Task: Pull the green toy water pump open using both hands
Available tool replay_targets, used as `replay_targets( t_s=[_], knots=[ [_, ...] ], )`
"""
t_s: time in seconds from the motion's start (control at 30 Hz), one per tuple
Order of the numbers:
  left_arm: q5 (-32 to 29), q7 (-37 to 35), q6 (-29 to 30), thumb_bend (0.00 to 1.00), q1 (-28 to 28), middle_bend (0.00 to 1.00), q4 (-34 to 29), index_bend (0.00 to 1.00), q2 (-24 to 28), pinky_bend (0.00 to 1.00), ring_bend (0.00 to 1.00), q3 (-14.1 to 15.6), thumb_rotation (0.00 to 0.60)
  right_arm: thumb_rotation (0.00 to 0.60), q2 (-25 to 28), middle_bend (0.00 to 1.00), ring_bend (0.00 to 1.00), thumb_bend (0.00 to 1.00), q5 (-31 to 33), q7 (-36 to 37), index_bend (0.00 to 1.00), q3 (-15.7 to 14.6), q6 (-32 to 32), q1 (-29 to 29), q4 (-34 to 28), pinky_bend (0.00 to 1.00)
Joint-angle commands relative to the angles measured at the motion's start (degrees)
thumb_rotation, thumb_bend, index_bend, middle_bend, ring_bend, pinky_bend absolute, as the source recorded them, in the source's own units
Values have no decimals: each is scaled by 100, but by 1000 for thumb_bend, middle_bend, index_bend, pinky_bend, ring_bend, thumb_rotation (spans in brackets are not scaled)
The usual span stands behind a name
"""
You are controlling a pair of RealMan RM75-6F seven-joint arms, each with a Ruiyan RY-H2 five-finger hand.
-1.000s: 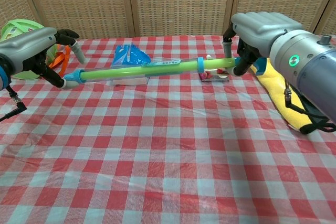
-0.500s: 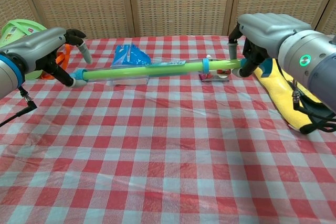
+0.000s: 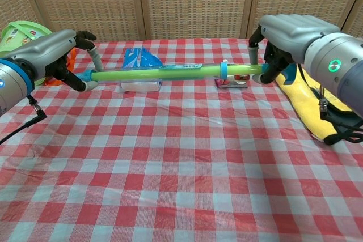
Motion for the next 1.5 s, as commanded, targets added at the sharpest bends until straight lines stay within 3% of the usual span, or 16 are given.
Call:
replay_targets(
  t_s=[0.03,0.83,1.17,1.5],
  knots=[
    [-23,-2,18,392,5,0,28,534,-14,0,0,12,600,600,16,1000,1000,585,-5,26,810,-10,8,-12,-12,966],
    [406,-659,296,394,681,0,99,563,514,0,0,615,600,600,403,1000,1000,584,-348,655,811,-77,-85,-253,494,966],
    [440,-1046,253,394,972,0,422,564,859,0,0,685,600,600,591,1000,1000,584,-279,736,811,-45,-83,-382,635,966],
    [463,-1173,80,394,1043,0,668,567,815,0,0,708,600,600,657,1000,1000,584,-270,816,811,-76,-101,-479,730,965]
  ],
)
